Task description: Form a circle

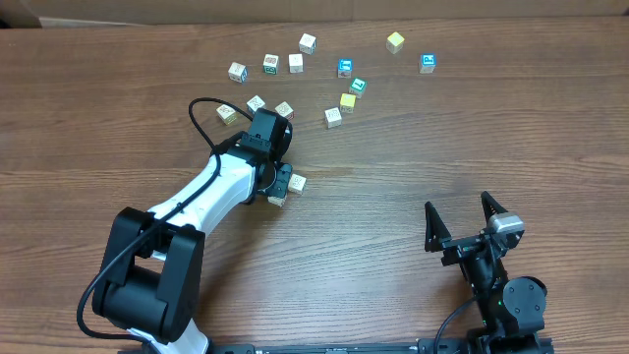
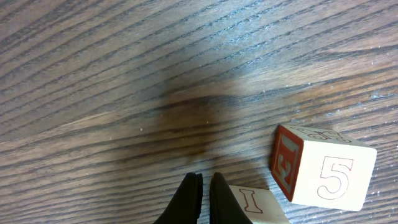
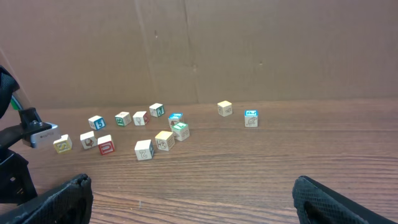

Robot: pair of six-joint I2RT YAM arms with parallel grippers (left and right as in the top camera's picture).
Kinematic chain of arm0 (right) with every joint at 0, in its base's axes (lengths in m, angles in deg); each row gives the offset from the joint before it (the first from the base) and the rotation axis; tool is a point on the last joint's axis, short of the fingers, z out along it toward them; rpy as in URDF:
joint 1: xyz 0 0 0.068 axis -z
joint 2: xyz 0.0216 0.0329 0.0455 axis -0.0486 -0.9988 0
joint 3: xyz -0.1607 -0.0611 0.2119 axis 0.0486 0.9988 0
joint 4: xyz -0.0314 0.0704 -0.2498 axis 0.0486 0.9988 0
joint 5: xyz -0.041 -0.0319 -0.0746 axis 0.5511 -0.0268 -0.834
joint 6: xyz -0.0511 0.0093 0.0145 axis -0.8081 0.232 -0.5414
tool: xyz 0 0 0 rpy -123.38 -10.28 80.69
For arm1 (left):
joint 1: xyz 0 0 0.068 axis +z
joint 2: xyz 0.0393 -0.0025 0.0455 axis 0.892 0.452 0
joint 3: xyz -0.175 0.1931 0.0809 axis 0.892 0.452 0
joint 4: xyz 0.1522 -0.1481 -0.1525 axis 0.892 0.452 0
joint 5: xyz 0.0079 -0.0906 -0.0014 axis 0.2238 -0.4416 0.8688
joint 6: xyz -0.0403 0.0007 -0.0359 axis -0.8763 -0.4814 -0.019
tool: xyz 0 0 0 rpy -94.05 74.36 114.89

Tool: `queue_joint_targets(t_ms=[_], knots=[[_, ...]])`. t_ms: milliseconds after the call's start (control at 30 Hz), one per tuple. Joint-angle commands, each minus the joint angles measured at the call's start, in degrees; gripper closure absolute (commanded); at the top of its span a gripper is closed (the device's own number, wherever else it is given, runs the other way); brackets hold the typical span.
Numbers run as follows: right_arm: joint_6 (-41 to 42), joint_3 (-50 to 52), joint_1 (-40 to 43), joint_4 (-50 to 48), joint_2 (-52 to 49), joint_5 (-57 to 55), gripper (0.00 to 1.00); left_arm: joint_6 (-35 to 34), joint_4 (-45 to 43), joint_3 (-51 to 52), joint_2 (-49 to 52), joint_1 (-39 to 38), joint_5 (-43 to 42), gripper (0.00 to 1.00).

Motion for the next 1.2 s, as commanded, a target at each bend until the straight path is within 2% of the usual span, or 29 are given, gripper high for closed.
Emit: queue_joint_targets(t_ms=[0,967,1167], knots=[[-0.2,0.6,0.1,-0.2,0.5,0.1,0.00,1.7,-0.2,0.3,0.6,0.0,-0.8,0.96],[-0.2,0.6,0.1,-0.2,0.5,0.1,0.00,3.1,-0.9,0.3,0.6,0.0,-1.3,0.96],[-0.2,0.6,0.1,-0.2,0.5,0.1,0.00,-1.8,-0.6,0.3,0.6,0.1,3.4,0.96]])
